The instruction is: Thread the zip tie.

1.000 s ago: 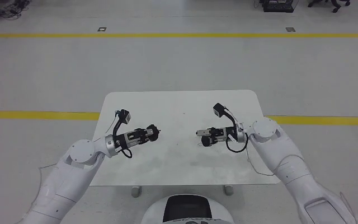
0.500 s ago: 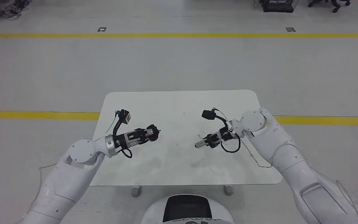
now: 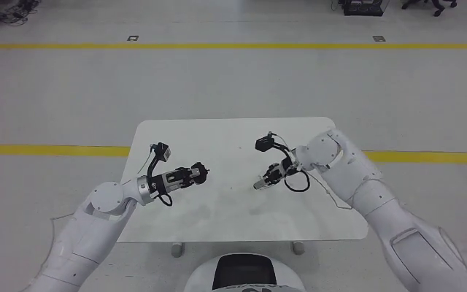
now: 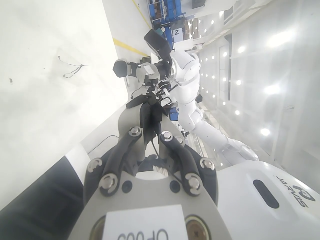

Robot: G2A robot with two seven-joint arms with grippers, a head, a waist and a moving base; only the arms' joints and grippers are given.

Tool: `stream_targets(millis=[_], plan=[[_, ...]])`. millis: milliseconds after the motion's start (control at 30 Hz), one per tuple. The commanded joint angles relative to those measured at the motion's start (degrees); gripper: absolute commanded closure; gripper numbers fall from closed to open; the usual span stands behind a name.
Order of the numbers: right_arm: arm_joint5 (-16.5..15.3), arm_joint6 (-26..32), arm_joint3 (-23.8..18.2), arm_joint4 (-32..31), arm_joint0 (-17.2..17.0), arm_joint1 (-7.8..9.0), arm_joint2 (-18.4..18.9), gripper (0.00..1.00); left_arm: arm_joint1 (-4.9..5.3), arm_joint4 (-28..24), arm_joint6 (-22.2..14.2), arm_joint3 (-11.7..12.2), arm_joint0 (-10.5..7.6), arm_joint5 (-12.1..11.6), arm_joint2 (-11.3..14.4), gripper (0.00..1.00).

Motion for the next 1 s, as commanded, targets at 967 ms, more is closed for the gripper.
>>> stream_targets(millis=[967], plan=[[0.0,-8.04,0.76,-12.17,8.13,-3.1,-16.73,0.0,0.0,0.0,0.0,0.0,0.0,0.0,0.0,1.0]])
